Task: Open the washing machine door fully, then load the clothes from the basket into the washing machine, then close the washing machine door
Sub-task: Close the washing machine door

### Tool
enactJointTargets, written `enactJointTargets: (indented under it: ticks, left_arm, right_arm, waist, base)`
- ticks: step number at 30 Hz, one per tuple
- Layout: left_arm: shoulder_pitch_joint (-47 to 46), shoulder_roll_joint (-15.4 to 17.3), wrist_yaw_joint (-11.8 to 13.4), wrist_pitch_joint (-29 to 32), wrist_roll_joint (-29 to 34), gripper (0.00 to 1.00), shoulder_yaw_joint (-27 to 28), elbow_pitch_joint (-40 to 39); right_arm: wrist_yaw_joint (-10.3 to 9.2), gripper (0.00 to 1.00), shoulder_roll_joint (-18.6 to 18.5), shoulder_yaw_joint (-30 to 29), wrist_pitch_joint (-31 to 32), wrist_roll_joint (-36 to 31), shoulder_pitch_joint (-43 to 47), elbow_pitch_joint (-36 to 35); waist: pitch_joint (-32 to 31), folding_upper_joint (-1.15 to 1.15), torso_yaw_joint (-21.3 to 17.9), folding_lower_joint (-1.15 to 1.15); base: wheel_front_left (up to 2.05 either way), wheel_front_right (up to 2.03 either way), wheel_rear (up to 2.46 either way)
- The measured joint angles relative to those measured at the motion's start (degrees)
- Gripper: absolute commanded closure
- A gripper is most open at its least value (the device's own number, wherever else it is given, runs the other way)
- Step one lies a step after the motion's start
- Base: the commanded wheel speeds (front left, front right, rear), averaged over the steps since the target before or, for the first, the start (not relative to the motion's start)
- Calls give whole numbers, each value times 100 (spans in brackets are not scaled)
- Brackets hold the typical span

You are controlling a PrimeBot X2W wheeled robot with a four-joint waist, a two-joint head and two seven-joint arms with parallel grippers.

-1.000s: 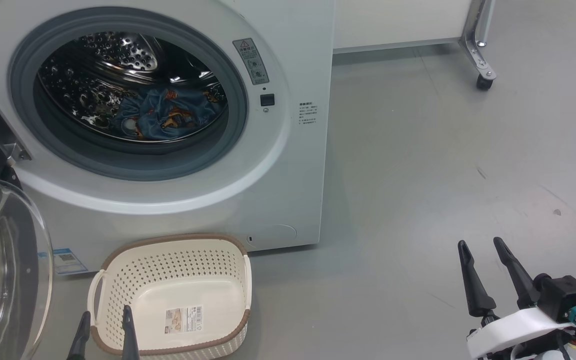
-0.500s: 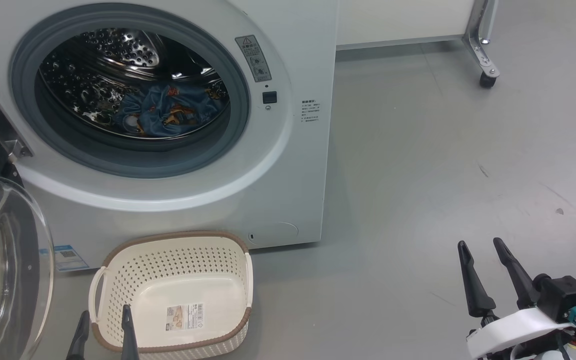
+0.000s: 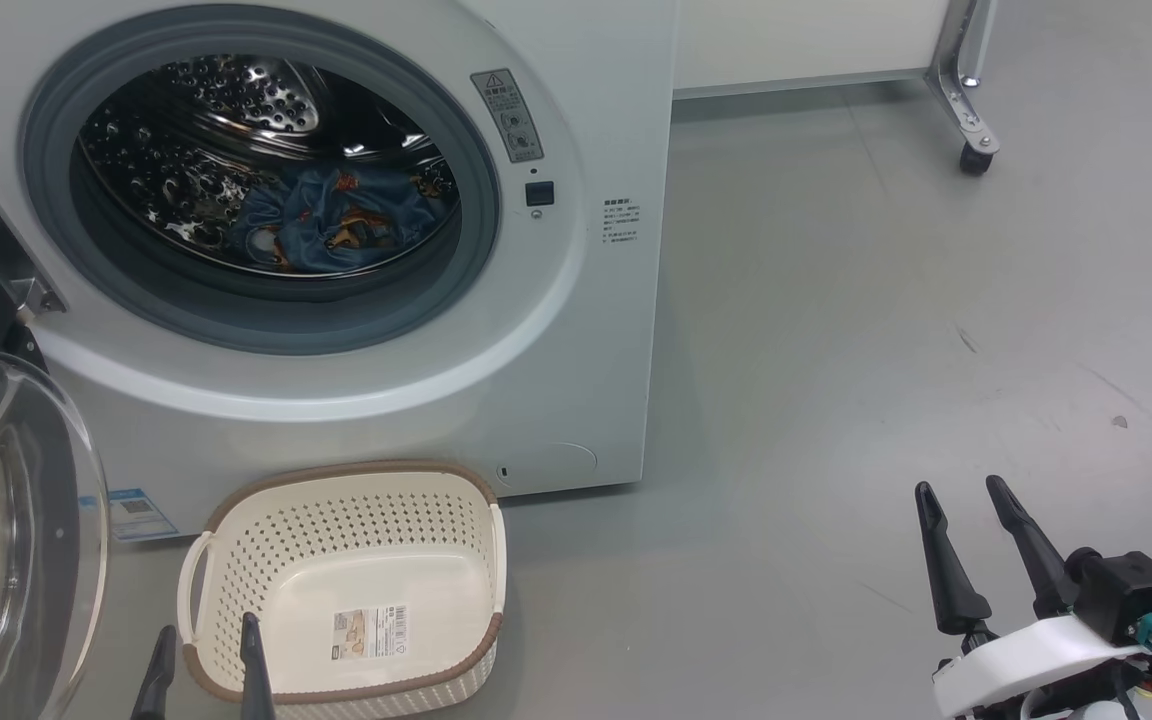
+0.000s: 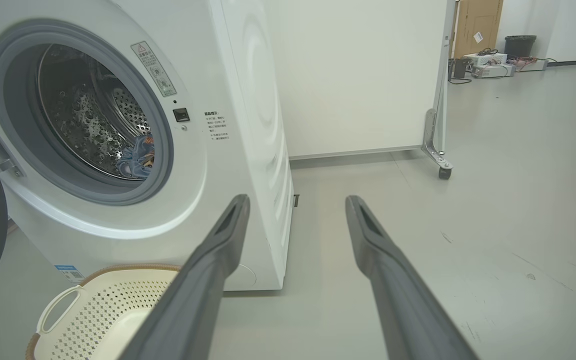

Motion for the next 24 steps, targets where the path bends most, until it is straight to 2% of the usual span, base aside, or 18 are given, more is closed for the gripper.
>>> enactJointTargets:
  ticks: [24]
  left_arm:
    - [24, 1, 24, 0, 15, 0, -12, -32]
  right_arm:
    - [0, 0, 11, 4, 0, 0, -2, 20]
  waist:
    - [33, 0, -15, 0]
  base:
    - [-70, 70, 0]
